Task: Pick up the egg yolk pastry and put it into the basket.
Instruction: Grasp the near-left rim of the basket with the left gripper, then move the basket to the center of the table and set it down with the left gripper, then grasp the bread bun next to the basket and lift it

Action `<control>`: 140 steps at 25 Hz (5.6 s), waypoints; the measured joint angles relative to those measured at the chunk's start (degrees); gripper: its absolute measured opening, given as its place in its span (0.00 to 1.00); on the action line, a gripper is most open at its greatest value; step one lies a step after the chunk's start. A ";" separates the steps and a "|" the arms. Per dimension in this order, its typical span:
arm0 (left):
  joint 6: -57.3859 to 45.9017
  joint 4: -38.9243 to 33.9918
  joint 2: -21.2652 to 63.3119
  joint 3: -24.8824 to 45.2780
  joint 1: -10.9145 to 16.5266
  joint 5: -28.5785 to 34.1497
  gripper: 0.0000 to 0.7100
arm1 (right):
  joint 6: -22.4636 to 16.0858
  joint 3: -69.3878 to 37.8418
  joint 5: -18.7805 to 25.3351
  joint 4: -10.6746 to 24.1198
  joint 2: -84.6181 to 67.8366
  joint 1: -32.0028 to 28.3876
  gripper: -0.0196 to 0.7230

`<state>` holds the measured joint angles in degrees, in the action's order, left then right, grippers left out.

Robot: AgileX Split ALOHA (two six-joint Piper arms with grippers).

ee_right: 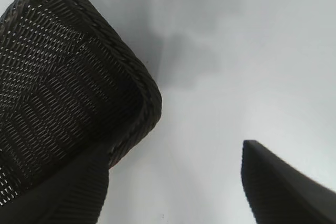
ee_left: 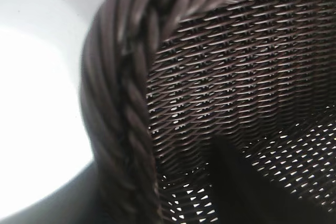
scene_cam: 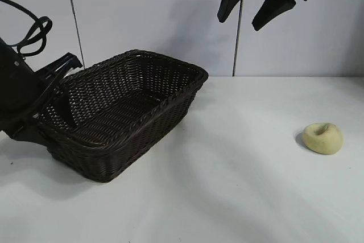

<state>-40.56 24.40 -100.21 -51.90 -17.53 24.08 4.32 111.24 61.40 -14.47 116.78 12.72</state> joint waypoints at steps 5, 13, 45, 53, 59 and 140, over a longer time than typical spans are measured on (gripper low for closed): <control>-1.11 0.23 0.00 0.05 0.00 0.19 0.14 | 0.00 0.00 0.00 0.14 0.00 0.00 0.72; -2.41 0.31 0.00 -2.37 -0.02 5.56 0.14 | 0.00 0.00 0.16 0.14 0.00 0.00 0.72; 41.84 -1.78 -13.57 -33.42 0.45 37.26 0.14 | 0.00 0.00 0.97 0.22 0.00 0.00 0.72; 49.39 7.07 -14.97 -33.83 6.99 39.00 0.14 | 0.00 0.00 1.63 0.22 0.00 0.00 0.72; 50.66 6.70 -14.97 -33.83 7.51 38.95 0.14 | 0.00 0.00 1.63 0.22 0.00 0.00 0.72; 53.92 17.17 -4.32 -27.39 3.31 27.68 0.71 | 0.00 0.00 9.30 2.53 0.00 -0.77 0.72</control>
<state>13.36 41.57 -104.53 -79.29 -14.22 51.76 4.32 111.24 70.70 -11.94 116.78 11.95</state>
